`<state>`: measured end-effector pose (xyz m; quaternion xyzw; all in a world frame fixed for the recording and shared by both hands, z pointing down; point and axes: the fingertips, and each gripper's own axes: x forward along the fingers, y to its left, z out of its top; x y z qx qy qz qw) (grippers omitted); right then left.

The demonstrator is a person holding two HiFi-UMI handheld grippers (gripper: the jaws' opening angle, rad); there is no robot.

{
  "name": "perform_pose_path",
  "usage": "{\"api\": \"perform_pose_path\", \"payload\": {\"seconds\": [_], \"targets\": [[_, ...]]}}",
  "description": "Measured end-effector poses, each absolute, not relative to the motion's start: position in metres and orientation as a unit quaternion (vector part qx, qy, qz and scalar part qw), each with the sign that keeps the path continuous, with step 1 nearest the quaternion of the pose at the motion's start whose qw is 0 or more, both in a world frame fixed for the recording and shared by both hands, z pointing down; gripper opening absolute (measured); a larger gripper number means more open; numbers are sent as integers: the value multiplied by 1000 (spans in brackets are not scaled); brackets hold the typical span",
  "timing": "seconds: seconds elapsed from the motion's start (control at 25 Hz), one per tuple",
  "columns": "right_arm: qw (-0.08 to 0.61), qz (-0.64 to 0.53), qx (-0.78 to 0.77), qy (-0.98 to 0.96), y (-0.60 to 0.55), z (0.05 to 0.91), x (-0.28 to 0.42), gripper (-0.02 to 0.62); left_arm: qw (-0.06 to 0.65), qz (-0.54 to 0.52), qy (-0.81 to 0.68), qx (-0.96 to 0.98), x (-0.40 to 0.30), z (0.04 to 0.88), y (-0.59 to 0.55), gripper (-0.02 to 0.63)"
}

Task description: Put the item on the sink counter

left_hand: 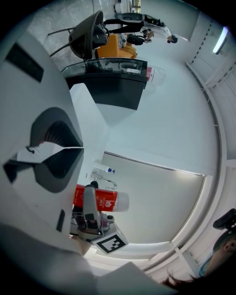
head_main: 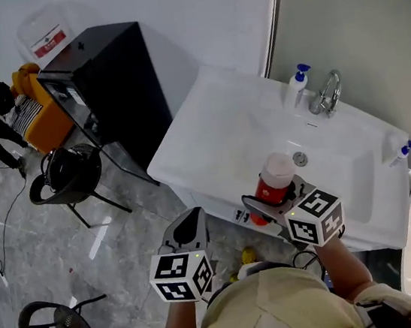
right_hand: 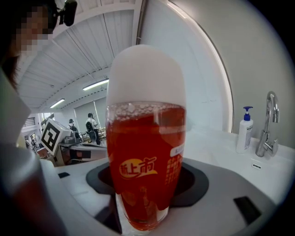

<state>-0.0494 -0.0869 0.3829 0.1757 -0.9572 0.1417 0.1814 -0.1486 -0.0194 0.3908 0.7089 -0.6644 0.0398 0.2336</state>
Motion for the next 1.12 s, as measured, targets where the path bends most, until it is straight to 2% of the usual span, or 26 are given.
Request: {"api": "perform_pose_path", "payload": {"seconds": [1.12], "targets": [[162,138,168,-962,-182,384,-47,291,211,62,-661,718,-137,386,-130,43]]}}
